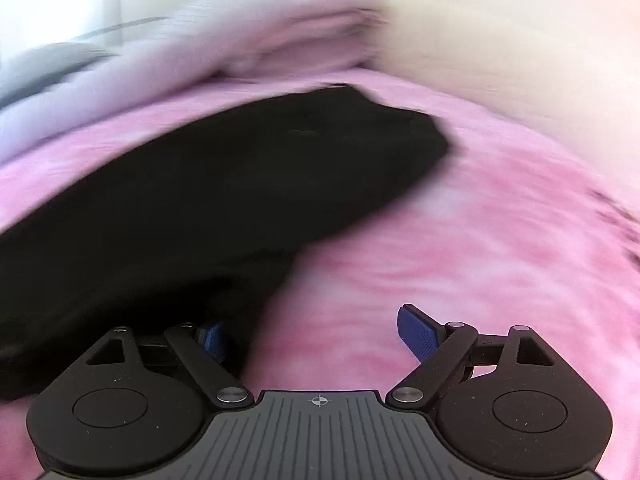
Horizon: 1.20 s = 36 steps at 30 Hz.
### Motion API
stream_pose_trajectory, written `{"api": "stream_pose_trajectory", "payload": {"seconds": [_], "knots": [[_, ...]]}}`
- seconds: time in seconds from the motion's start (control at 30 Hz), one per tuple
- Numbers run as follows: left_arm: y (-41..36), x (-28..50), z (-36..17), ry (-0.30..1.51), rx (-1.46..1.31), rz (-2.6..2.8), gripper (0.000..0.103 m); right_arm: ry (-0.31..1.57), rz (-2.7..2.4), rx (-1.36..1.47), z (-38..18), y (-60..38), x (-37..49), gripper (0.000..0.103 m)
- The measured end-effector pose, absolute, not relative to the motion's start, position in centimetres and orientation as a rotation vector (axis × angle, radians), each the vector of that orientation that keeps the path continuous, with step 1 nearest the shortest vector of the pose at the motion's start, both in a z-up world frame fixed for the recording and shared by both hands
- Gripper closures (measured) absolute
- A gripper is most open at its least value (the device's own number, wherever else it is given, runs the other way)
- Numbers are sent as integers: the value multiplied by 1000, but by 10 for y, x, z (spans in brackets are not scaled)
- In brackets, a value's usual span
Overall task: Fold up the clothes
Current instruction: 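Release the trousers with the left gripper and move both grippers over them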
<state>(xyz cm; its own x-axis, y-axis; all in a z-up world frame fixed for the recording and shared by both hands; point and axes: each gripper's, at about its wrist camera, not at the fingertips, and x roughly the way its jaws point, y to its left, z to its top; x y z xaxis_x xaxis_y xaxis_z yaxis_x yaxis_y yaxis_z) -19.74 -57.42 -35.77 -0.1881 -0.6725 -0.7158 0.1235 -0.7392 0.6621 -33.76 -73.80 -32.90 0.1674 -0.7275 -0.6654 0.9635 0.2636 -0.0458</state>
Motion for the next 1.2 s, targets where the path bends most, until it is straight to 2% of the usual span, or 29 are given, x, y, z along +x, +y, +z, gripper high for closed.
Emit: {"api": "stream_pose_trajectory", "payload": {"seconds": [0.27, 0.37, 0.53, 0.63, 0.87, 1.2], "knots": [[-572, -194, -360, -559, 1514, -2037, 100, 636, -1247, 432, -325, -728, -335, 17], [-566, -192, -356, -541, 1489, -2044, 90, 565, -1334, 540, -321, -739, -356, 16], [-563, -175, -348, -440, 1519, -1980, 88, 571, -1359, 598, -313, -718, -377, 16], [-554, -149, -337, -331, 1528, -1900, 88, 608, -1372, 661, -307, -708, -381, 16], [-493, -77, -300, -60, 1491, -1637, 87, 687, -1256, 564, -266, -680, -361, 16], [-380, 27, -266, 449, 1275, -1226, 83, 840, -791, 471, -254, -626, -277, 16]]}}
